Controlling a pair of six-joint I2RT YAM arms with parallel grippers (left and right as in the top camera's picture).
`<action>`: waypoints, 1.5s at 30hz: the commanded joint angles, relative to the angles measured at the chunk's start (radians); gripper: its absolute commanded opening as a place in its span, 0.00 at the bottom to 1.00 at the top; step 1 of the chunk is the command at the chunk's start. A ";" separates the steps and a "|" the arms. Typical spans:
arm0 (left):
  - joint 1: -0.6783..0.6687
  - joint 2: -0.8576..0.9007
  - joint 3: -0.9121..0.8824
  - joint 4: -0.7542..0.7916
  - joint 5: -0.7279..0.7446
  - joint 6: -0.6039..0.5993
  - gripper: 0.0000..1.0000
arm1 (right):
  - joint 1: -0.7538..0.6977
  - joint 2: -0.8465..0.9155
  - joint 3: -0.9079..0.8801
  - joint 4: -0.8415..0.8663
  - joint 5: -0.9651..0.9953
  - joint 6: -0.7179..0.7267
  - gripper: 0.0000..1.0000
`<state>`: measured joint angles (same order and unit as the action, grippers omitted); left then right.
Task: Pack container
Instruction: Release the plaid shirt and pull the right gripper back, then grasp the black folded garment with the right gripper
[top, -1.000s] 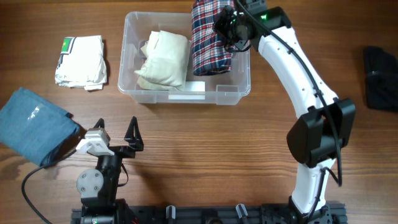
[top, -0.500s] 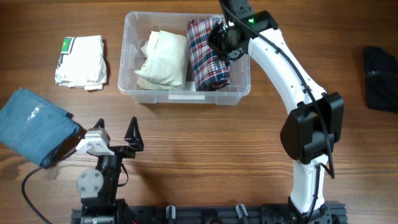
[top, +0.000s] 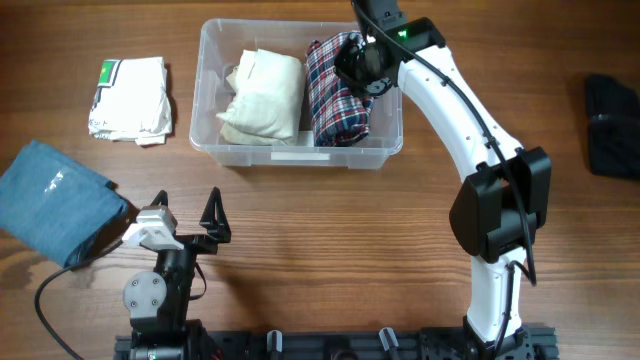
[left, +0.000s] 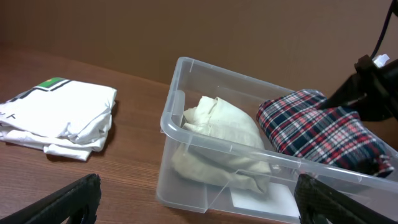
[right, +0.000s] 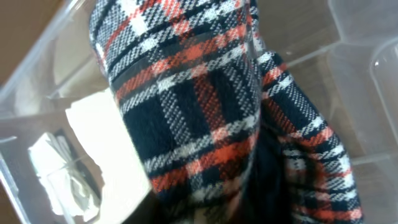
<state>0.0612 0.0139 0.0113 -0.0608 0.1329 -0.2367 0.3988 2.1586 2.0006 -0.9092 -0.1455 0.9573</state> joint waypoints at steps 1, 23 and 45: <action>0.008 -0.007 -0.005 -0.003 0.012 0.021 1.00 | 0.004 0.006 0.002 0.015 -0.005 -0.005 0.93; 0.008 -0.007 -0.005 -0.003 0.012 0.020 1.00 | -0.652 -0.399 0.051 -0.111 0.087 -0.761 0.95; 0.008 -0.007 -0.005 -0.003 0.012 0.021 1.00 | -1.014 0.034 -0.030 -0.133 0.393 -1.143 0.82</action>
<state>0.0612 0.0139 0.0113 -0.0608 0.1329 -0.2367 -0.6064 2.1517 1.9656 -1.0561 0.2058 -0.1318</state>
